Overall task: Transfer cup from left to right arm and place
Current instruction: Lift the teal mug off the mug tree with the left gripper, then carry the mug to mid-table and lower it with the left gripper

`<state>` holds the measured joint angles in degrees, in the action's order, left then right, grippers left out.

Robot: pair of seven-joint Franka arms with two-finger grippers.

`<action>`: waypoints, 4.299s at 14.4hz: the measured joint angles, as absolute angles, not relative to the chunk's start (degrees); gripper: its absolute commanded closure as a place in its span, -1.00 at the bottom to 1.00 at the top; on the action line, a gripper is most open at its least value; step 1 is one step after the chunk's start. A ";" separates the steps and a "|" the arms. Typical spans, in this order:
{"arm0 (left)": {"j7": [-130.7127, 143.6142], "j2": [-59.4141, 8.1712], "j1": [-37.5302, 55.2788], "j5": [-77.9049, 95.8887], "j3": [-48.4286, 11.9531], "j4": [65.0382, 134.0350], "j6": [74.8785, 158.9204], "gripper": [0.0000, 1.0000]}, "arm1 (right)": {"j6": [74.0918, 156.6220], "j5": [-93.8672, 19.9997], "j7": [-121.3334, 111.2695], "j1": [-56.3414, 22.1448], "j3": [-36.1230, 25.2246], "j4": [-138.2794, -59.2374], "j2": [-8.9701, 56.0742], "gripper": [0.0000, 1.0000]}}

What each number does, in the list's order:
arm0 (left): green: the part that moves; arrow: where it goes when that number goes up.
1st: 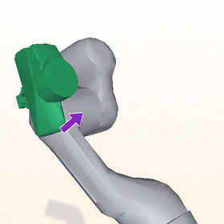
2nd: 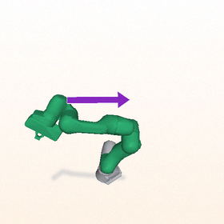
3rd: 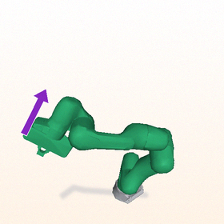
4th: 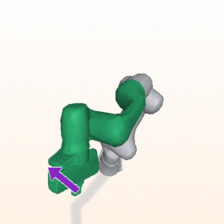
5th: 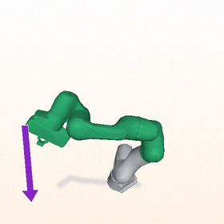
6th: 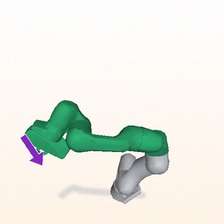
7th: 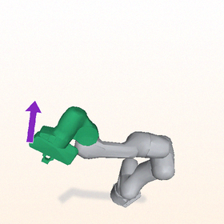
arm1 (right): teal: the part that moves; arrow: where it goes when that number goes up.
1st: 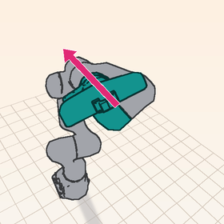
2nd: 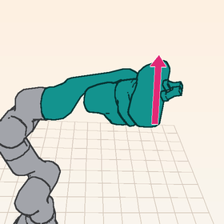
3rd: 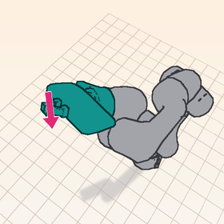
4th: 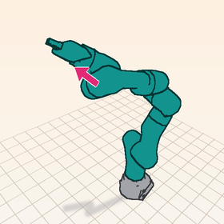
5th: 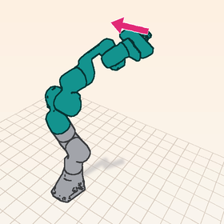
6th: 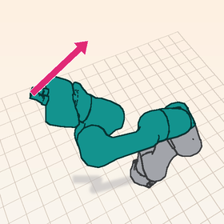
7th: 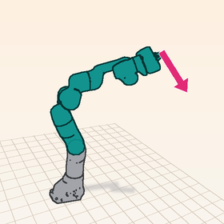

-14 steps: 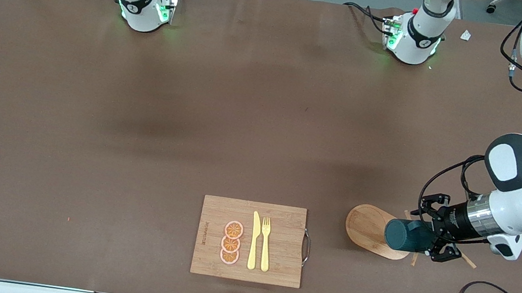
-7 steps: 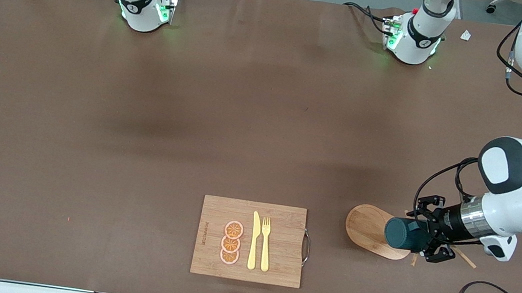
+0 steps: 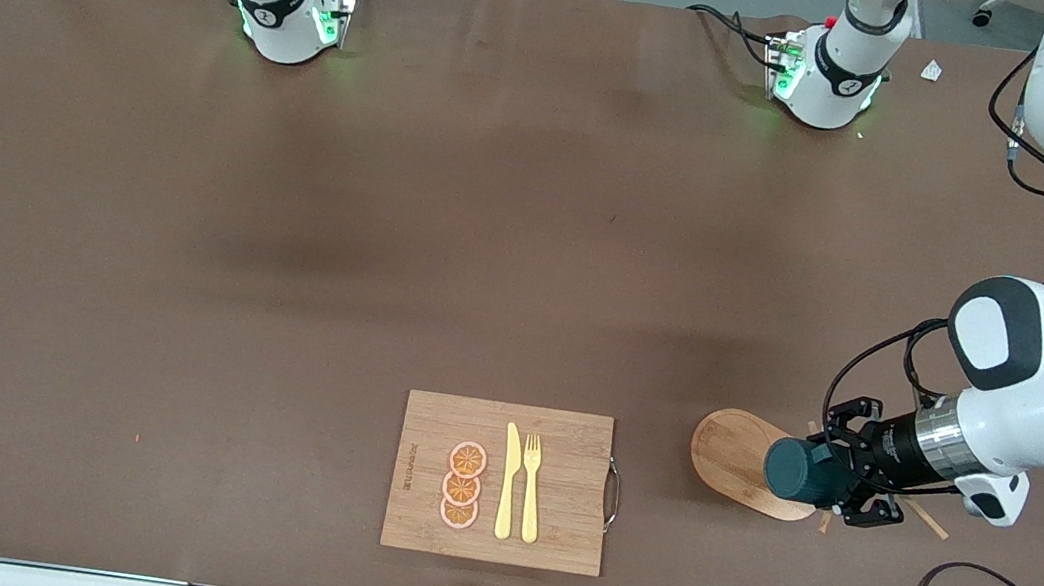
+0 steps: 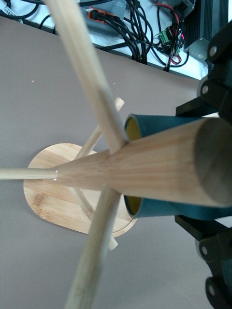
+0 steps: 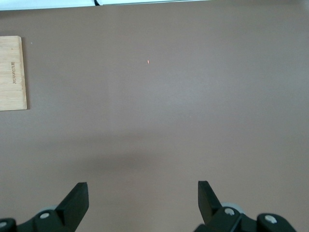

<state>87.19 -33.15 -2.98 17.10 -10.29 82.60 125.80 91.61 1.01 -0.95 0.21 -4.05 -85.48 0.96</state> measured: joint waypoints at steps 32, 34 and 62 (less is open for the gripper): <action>102.39 -41.49 40.86 -58.20 -12.54 81.16 122.62 -0.14 | 91.63 1.02 -0.95 0.16 -3.97 -85.48 0.94 -1.00; 103.70 -42.70 42.45 -61.79 -12.53 81.15 122.62 -0.14 | 91.63 1.02 -0.95 0.16 -3.98 -85.48 0.94 -1.00; 137.71 -58.87 57.99 -94.83 -12.36 81.21 105.38 -0.99 | 91.62 1.02 -0.95 0.20 -4.28 -85.48 0.94 -1.00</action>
<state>137.71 -58.87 57.99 -94.83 -12.36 81.21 105.38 91.62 1.02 -0.95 0.20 -4.28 -85.48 0.94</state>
